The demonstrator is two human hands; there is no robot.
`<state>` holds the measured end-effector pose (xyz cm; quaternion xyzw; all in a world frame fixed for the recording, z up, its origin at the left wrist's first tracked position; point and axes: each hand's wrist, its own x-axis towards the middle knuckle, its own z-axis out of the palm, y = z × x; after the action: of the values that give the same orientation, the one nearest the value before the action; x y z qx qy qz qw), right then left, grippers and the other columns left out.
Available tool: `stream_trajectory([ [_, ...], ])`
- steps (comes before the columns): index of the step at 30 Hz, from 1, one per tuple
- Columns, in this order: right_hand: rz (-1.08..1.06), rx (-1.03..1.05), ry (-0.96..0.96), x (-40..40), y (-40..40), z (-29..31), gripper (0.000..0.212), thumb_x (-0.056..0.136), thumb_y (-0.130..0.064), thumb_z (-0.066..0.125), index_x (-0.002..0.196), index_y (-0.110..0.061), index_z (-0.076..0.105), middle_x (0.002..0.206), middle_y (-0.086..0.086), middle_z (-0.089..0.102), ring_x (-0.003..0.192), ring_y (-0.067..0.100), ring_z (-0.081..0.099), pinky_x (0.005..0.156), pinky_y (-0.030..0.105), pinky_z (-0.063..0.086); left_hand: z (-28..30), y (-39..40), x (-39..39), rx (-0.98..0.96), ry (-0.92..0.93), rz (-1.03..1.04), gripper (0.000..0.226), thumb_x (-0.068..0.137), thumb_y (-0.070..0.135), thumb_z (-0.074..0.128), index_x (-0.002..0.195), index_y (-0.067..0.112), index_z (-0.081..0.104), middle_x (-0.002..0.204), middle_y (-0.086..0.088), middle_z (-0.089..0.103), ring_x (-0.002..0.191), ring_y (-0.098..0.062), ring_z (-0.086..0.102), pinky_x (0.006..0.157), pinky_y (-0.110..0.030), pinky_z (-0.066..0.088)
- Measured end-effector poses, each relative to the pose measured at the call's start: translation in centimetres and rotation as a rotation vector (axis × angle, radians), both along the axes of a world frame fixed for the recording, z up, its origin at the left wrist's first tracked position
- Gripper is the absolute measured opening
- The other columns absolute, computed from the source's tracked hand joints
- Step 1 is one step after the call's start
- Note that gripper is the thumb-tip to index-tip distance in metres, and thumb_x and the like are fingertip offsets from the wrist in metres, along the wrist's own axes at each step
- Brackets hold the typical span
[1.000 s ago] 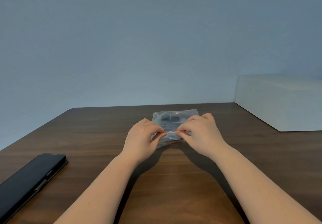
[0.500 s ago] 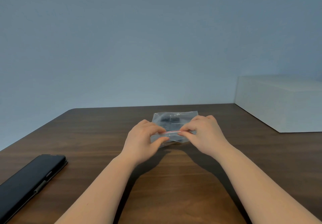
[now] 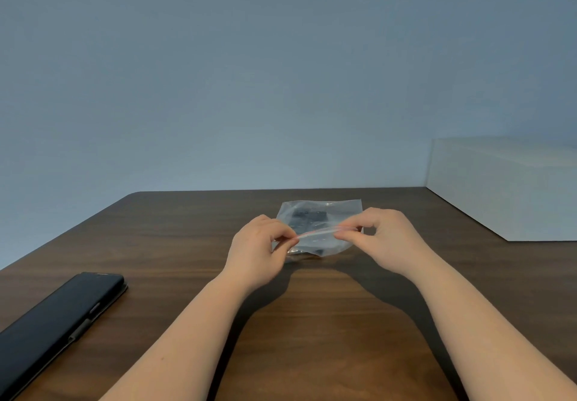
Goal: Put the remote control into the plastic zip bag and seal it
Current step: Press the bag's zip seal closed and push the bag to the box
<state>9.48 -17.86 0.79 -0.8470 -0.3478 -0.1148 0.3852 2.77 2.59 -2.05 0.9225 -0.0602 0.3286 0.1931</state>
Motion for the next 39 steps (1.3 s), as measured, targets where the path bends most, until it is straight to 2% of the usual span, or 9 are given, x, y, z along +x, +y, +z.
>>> stream_trajectory([
  [3, 0.027, 0.02, 0.083, 0.1, 0.0, -0.2, 0.007, 0.084, -0.028, 0.067, 0.083, -0.031, 0.073, 0.081, -0.027, 0.061, 0.081, -0.009, 0.054, 0.071, 0.009, 0.038, 0.1, 0.1, 0.0, -0.029, 0.046, 0.005, 0.007, 0.085, 0.024, 0.061, 0.081, 0.023, 0.067, 0.076, 0.016, 0.058, 0.079, -0.005, 0.049, 0.065, -0.012, 0.034],
  [7, 0.035, 0.003, 0.099, 0.2, 0.0, -0.4, 0.01, 0.086, -0.029, 0.066, 0.09, -0.03, 0.075, 0.086, -0.02, 0.067, 0.075, -0.012, 0.056, 0.069, 0.011, 0.039, -0.1, 0.0, 0.1, -0.04, 0.078, -0.005, 0.005, 0.084, 0.025, 0.062, 0.085, 0.026, 0.067, 0.079, 0.018, 0.059, 0.083, -0.005, 0.05, 0.069, -0.019, 0.038],
  [11, 0.052, -0.02, 0.075, 0.2, 0.1, -0.6, 0.012, 0.087, -0.027, 0.064, 0.091, -0.027, 0.076, 0.091, -0.012, 0.071, 0.09, 0.001, 0.061, 0.075, 0.017, 0.045, -0.1, -1.3, 0.0, -0.049, -0.015, -0.069, 0.018, 0.08, 0.029, 0.068, 0.097, 0.024, 0.069, 0.09, 0.012, 0.069, 0.086, -0.007, 0.053, 0.079, -0.023, 0.043],
  [20, 0.096, -0.069, 0.047, 0.2, 0.5, -0.9, 0.013, 0.087, -0.029, 0.063, 0.088, -0.025, 0.076, 0.089, -0.009, 0.073, 0.085, 0.004, 0.062, 0.076, 0.024, 0.051, 0.1, -3.0, 0.6, 0.054, -0.065, -0.129, 0.01, 0.082, 0.019, 0.065, 0.088, 0.023, 0.071, 0.084, 0.004, 0.073, 0.08, -0.01, 0.057, 0.073, -0.015, 0.037],
  [25, 0.087, -0.072, 0.021, -0.1, 0.7, -1.0, 0.015, 0.087, -0.029, 0.061, 0.09, -0.025, 0.076, 0.084, -0.013, 0.069, 0.081, 0.0, 0.06, 0.071, 0.016, 0.046, -0.2, -2.9, 0.8, 0.128, -0.07, -0.088, 0.009, 0.083, 0.021, 0.062, 0.088, 0.024, 0.069, 0.084, 0.005, 0.072, 0.081, -0.013, 0.057, 0.071, -0.029, 0.047],
  [28, 0.067, -0.071, -0.02, -0.5, 0.6, -1.0, 0.016, 0.088, -0.03, 0.06, 0.093, -0.025, 0.075, 0.08, -0.021, 0.06, 0.079, -0.003, 0.055, 0.07, 0.012, 0.04, -0.3, -2.9, 0.7, 0.175, -0.084, -0.063, 0.008, 0.084, 0.02, 0.06, 0.086, 0.024, 0.066, 0.083, 0.005, 0.071, 0.08, -0.014, 0.056, 0.068, -0.03, 0.046],
  [32, 0.031, -0.045, 0.002, -0.5, -0.2, -1.1, 0.013, 0.086, -0.029, 0.064, 0.087, -0.023, 0.076, 0.074, -0.023, 0.059, 0.08, -0.002, 0.056, 0.077, 0.022, 0.044, -0.6, -2.2, 0.2, 0.213, -0.084, -0.056, 0.008, 0.084, 0.018, 0.058, 0.081, 0.023, 0.063, 0.081, 0.006, 0.069, 0.078, -0.014, 0.055, 0.066, -0.025, 0.037],
  [37, -0.012, -0.113, 0.063, -0.3, -2.2, -1.5, 0.013, 0.086, -0.032, 0.064, 0.083, -0.026, 0.076, 0.077, -0.019, 0.064, 0.086, 0.005, 0.061, 0.089, 0.033, 0.048, -1.5, -0.8, -0.2, 0.322, -0.047, -0.029, 0.015, 0.082, 0.025, 0.045, 0.077, 0.023, 0.059, 0.075, 0.008, 0.067, 0.074, -0.017, 0.055, 0.06, -0.027, 0.04],
  [39, -0.028, -0.157, 0.074, -0.4, -2.9, -1.7, 0.014, 0.086, -0.033, 0.064, 0.081, -0.026, 0.076, 0.077, -0.018, 0.065, 0.087, 0.007, 0.061, 0.089, 0.035, 0.048, -1.7, -1.3, -0.2, 0.396, -0.024, -0.017, 0.008, 0.08, 0.021, 0.052, 0.075, 0.024, 0.057, 0.075, 0.009, 0.066, 0.073, -0.018, 0.057, 0.059, -0.027, 0.038],
])
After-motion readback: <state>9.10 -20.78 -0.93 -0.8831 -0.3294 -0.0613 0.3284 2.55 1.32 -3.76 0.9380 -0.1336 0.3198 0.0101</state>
